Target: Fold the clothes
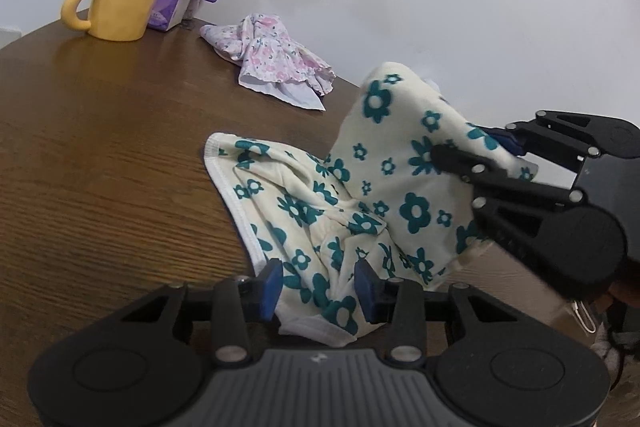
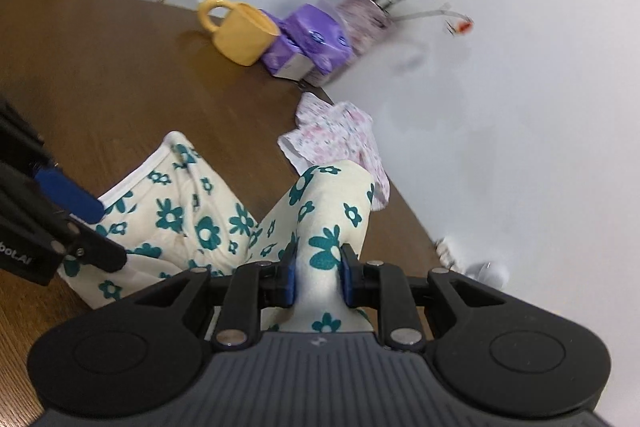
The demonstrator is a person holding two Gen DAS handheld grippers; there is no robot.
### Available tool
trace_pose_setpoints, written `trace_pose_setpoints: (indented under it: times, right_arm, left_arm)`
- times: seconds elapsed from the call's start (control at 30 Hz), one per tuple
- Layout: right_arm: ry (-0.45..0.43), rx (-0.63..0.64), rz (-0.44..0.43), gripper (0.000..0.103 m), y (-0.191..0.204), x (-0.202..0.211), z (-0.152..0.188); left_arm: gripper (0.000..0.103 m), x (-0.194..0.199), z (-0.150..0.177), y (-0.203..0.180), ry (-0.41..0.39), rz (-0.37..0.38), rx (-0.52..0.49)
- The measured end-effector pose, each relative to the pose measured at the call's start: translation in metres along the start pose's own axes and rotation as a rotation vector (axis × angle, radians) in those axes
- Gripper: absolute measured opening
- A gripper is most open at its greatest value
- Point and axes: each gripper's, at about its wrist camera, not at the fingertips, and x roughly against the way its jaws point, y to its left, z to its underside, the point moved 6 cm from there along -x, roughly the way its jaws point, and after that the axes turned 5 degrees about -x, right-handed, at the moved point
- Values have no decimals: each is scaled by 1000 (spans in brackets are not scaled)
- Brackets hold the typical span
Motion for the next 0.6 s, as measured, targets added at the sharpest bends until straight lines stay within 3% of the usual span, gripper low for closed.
trace_pose_setpoints:
  times: [0.2, 0.6]
  right_arm:
    - [-19, 79, 0, 21, 26, 3, -8]
    - [-38, 95, -106, 27, 67, 1, -17]
  left_arm:
    - [36, 7, 1, 7, -11, 36, 54]
    - [37, 43, -4, 41, -86, -8, 143]
